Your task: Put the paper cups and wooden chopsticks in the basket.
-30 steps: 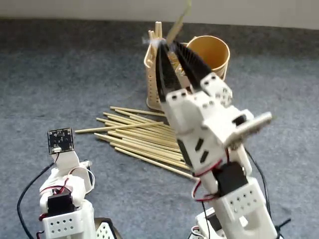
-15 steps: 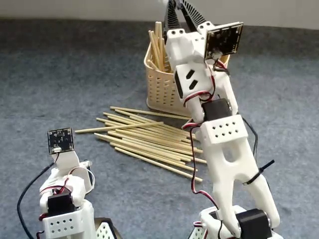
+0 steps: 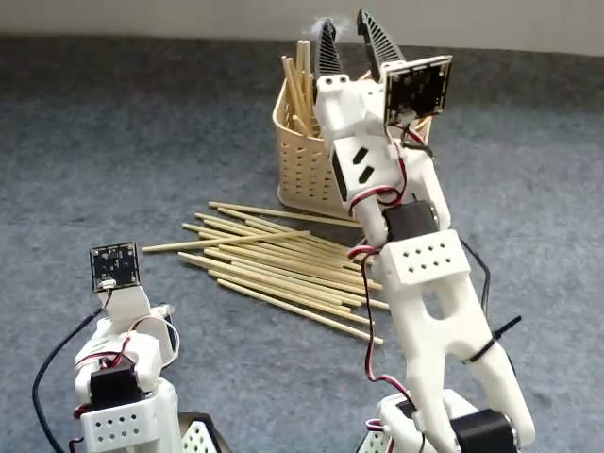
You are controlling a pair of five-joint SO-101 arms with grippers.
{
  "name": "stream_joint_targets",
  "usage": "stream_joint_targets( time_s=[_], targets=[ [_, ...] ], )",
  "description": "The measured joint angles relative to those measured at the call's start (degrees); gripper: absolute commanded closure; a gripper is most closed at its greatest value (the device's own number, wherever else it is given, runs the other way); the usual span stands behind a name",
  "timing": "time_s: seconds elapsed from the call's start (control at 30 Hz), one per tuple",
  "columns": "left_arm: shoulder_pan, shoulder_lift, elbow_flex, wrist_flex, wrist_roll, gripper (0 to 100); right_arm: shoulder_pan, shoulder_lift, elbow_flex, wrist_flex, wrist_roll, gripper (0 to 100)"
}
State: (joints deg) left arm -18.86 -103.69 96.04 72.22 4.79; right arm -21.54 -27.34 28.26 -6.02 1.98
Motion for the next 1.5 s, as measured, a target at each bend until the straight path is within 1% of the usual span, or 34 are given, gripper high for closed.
stream_joint_targets(
  time_s=[0.23, 0.37, 0.43, 0.6, 0.73, 0.83, 0.93, 1.03, 1.27, 1.5],
  targets=[
    [0.0, 0.0, 0.0, 0.0, 0.0, 87, -5.3, -8.7, 8.1, 6.0, 0.5, 85.1],
    [0.0, 0.0, 0.0, 0.0, 0.0, 87, -9.0, -11.0, 10.2, 14.2, 7.6, 85.1],
    [0.0, 0.0, 0.0, 0.0, 0.0, 87, -11.0, -11.2, 10.8, 18.7, 9.8, 85.1],
    [0.0, 0.0, 0.0, 0.0, 0.0, 87, -14.8, -11.9, 13.6, 29.6, 10.7, 85.1],
    [0.0, 0.0, 0.0, 0.0, 0.0, 87, -19.3, -11.9, 17.4, 35.6, 11.0, 85.1],
    [0.0, 0.0, 0.0, 0.0, 0.0, 87, -22.6, -11.9, 21.0, 38.1, 11.0, 85.1],
    [0.0, 0.0, 0.0, 0.0, 0.0, 87, -24.9, -11.9, 25.0, 40.7, 11.0, 87.8],
    [0.0, 0.0, 0.0, 0.0, 0.0, 87, -25.5, -11.9, 28.3, 41.7, 11.2, 90.0],
    [0.0, 0.0, 0.0, 0.0, 0.0, 87, -25.7, -11.7, 30.5, 42.0, 11.2, 90.3],
    [0.0, 0.0, 0.0, 0.0, 0.0, 87, -27.0, 1.4, 30.5, 42.0, 11.2, 90.3]
  ],
)
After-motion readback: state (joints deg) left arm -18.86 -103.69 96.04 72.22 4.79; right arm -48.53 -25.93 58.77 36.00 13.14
